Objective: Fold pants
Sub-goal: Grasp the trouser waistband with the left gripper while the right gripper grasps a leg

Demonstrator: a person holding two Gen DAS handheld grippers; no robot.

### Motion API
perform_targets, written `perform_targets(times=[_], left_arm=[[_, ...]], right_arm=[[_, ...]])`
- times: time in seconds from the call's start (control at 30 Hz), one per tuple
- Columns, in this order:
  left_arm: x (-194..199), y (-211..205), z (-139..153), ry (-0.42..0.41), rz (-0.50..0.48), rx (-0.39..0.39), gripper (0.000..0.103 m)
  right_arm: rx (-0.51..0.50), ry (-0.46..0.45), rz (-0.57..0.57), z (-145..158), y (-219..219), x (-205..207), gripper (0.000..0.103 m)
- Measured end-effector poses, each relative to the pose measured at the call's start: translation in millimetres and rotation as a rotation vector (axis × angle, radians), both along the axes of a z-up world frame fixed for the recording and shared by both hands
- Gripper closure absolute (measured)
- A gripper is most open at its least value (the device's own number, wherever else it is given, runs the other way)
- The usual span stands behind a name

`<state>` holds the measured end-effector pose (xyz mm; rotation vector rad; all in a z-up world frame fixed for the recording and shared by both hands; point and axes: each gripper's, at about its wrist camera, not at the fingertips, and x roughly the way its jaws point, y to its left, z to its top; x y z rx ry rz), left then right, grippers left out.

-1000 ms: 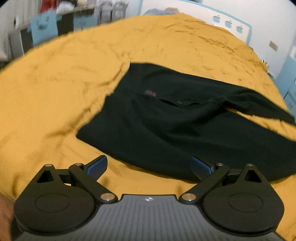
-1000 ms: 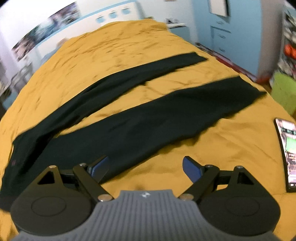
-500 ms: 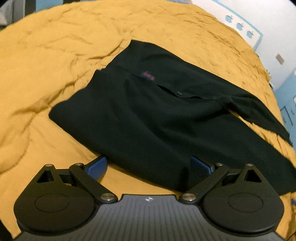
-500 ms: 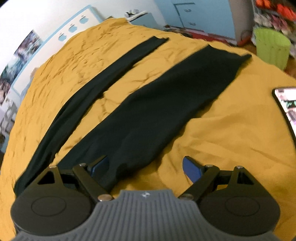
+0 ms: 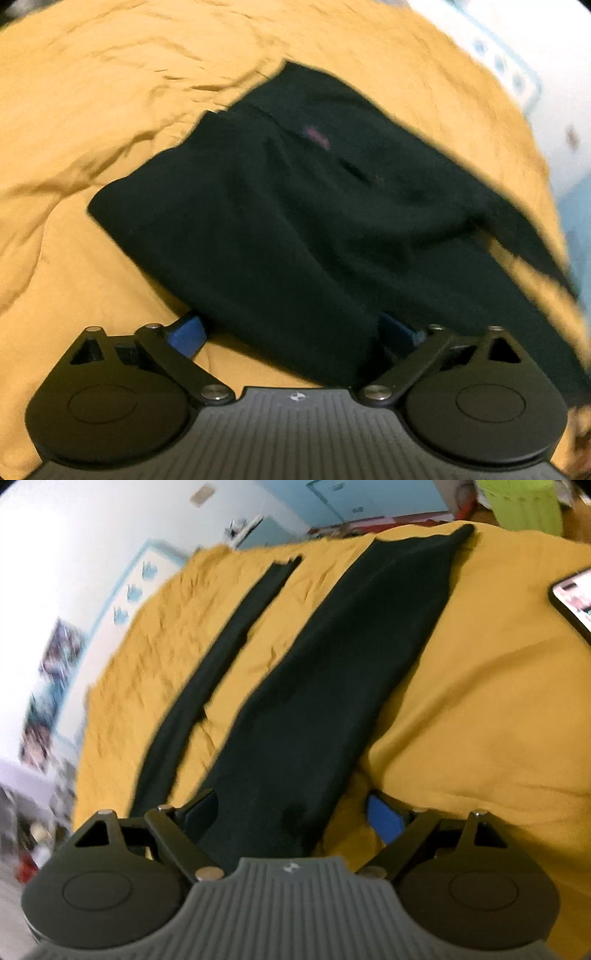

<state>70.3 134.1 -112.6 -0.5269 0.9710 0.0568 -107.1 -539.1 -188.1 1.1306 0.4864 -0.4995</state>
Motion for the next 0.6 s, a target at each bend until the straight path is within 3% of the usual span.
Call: perform_targets(times=[0.07, 0.13, 0.23, 0.33, 0.5, 0.6], left_arm=[[-0.4, 16.0, 0.4, -0.034, 0.067, -0.138, 0.0], [0.8, 28.9, -1.7, -0.036, 0.121, -0.237, 0.012], [1.9, 43.6, -5.6, -0.035, 0.19, -0.317, 0.038], [2.5, 55.4, -11.8, -0.039, 0.243, -0.4, 0.043], [3.3, 53.9, -13.6, -0.02, 0.25, -0.382, 0.057], [0.3, 53.6, -13.3, -0.012, 0.26, -0.358, 0.082]], right_arm=[[0.015, -0.041, -0.035, -0.4, -3.3, -0.8, 0.023], [0.025, -0.05, -0.054, -1.9, -5.0, 2.6, 0.034], [0.048, -0.06, -0.078, -5.9, -7.6, 3.8, 0.055], [0.082, -0.091, -0.11, -9.5, -11.5, -7.1, 0.059], [0.098, -0.113, -0.171, -11.3, -22.7, -18.9, 0.065], [0.091, -0.108, -0.184, -9.9, -31.1, -20.7, 0.075]])
